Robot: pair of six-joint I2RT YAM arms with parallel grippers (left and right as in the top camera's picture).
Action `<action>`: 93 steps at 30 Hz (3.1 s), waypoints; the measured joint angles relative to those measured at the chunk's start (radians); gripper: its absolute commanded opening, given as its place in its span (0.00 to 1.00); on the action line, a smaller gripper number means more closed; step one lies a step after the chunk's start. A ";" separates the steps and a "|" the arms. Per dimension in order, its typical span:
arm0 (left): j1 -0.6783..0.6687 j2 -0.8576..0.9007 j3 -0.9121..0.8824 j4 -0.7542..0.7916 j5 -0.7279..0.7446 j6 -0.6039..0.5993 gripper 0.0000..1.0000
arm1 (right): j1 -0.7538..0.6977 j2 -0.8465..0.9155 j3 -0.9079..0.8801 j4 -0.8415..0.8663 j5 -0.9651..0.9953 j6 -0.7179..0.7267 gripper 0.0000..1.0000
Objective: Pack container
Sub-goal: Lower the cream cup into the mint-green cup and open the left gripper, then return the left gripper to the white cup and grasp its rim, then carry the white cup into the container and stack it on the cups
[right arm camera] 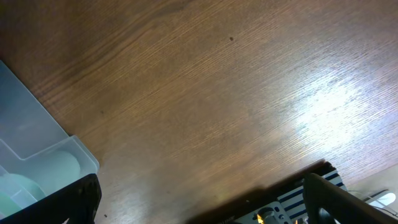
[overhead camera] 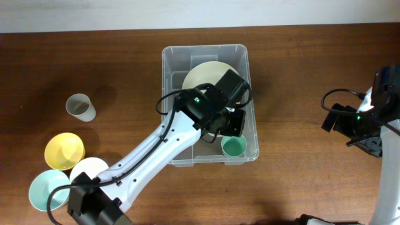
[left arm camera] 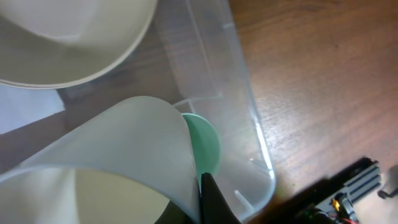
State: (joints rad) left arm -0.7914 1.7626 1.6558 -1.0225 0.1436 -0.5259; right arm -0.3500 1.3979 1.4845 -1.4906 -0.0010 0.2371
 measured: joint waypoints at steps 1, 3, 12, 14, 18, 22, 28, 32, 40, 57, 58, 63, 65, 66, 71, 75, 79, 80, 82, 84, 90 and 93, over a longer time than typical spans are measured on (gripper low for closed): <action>-0.006 0.000 0.000 0.001 0.003 -0.001 0.01 | 0.000 0.000 0.000 0.000 0.000 0.000 1.00; -0.024 0.000 0.000 0.002 0.008 -0.002 0.01 | 0.000 0.000 0.000 0.000 0.000 0.000 1.00; -0.095 0.006 0.000 -0.004 0.015 -0.002 0.01 | 0.000 0.000 0.000 -0.001 0.000 0.000 1.00; -0.096 0.018 0.000 -0.021 0.015 -0.002 0.05 | 0.000 0.000 0.000 -0.001 0.000 0.000 1.00; -0.096 0.051 0.000 -0.038 0.018 -0.003 0.47 | 0.000 0.000 0.000 -0.002 0.000 0.002 1.00; -0.096 0.066 -0.001 -0.031 0.018 -0.003 0.60 | 0.000 0.000 0.000 -0.002 0.000 0.003 1.00; -0.082 0.066 0.012 -0.038 0.011 0.037 0.64 | 0.000 0.000 0.000 -0.002 0.000 0.003 1.00; -0.027 0.066 0.102 -0.131 -0.086 0.059 0.73 | 0.000 0.000 0.000 -0.002 0.000 0.002 1.00; 0.308 -0.058 0.233 -0.249 -0.318 0.073 0.82 | 0.000 0.000 0.000 -0.001 0.000 0.003 1.00; 0.949 0.208 0.242 -0.225 -0.356 0.158 0.81 | 0.000 0.000 0.000 -0.001 0.000 0.002 1.00; 0.964 0.247 0.242 -0.216 -0.341 0.167 0.81 | 0.000 0.000 0.000 -0.001 0.000 0.003 0.99; 0.995 0.401 0.241 -0.188 -0.304 0.188 0.76 | 0.000 0.000 0.000 0.000 0.000 0.002 1.00; 0.996 0.444 0.241 -0.187 -0.299 0.190 0.64 | 0.000 0.000 0.000 -0.001 0.000 0.002 1.00; 0.996 0.464 0.241 -0.187 -0.296 0.193 0.52 | 0.000 0.000 0.000 0.000 0.000 0.002 1.00; 0.996 0.514 0.240 -0.193 -0.288 0.202 0.13 | 0.000 0.000 0.000 -0.001 0.000 0.002 1.00; 0.995 0.513 0.248 -0.217 -0.285 0.212 0.00 | 0.000 0.000 0.000 0.000 0.000 0.002 1.00; 0.992 0.508 0.285 -0.273 -0.281 0.209 0.00 | 0.000 0.000 0.000 0.000 0.000 0.002 1.00; 0.988 0.493 0.305 -0.286 -0.282 0.209 0.01 | 0.000 0.000 0.000 0.000 0.000 0.002 1.00; 0.976 0.459 0.325 -0.300 -0.282 0.209 0.01 | 0.000 0.000 0.000 0.000 0.000 0.002 1.00; 0.950 0.397 0.340 -0.307 -0.278 0.209 0.00 | 0.000 0.000 0.000 0.001 0.000 0.002 0.99; 0.772 0.119 0.372 -0.302 -0.235 0.209 0.00 | 0.000 0.000 0.000 0.002 0.000 0.002 1.00; 0.640 0.011 0.390 -0.294 -0.220 0.209 0.01 | 0.000 0.000 0.000 0.003 0.000 0.002 1.00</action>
State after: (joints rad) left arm -0.1513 1.7733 2.0460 -1.3167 -0.0765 -0.3168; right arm -0.3500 1.3979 1.4845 -1.4879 -0.0010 0.2394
